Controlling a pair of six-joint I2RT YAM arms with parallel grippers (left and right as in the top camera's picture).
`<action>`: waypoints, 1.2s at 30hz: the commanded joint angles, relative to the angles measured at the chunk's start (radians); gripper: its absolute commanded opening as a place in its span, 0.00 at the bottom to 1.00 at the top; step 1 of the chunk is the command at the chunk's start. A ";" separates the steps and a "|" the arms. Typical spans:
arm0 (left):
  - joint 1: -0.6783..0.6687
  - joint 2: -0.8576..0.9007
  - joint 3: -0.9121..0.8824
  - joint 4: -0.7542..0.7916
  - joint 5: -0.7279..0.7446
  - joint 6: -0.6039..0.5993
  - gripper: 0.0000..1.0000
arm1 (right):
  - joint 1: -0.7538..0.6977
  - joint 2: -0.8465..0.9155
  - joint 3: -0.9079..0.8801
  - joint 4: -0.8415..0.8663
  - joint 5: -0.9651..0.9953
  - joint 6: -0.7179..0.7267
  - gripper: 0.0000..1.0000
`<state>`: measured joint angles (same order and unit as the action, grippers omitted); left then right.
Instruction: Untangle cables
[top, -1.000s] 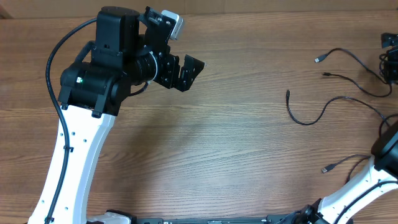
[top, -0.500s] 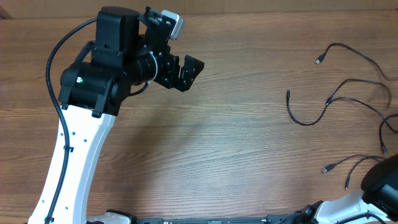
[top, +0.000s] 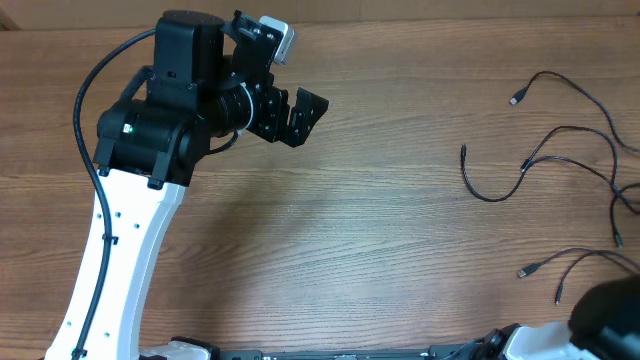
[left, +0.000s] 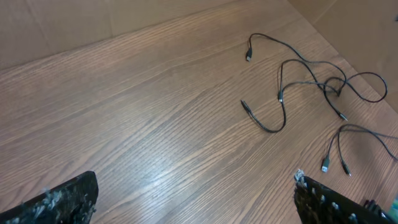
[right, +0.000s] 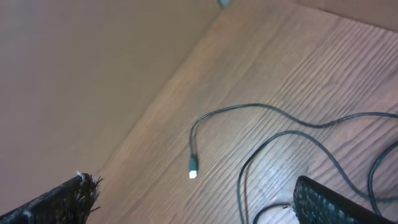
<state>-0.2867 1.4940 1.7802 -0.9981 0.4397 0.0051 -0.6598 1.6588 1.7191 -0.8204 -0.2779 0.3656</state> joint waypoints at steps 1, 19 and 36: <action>-0.002 -0.010 0.010 0.004 -0.002 -0.009 1.00 | 0.032 -0.098 0.038 -0.024 -0.050 -0.047 1.00; -0.002 -0.010 0.010 0.003 -0.002 -0.009 1.00 | 0.449 -0.177 0.036 -0.357 -0.210 -0.113 1.00; -0.002 -0.010 0.010 0.004 -0.002 -0.009 1.00 | 0.504 -0.177 0.036 -0.371 -0.210 -0.109 1.00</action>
<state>-0.2867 1.4940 1.7802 -0.9977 0.4393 0.0048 -0.1612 1.4944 1.7363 -1.1965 -0.4862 0.2611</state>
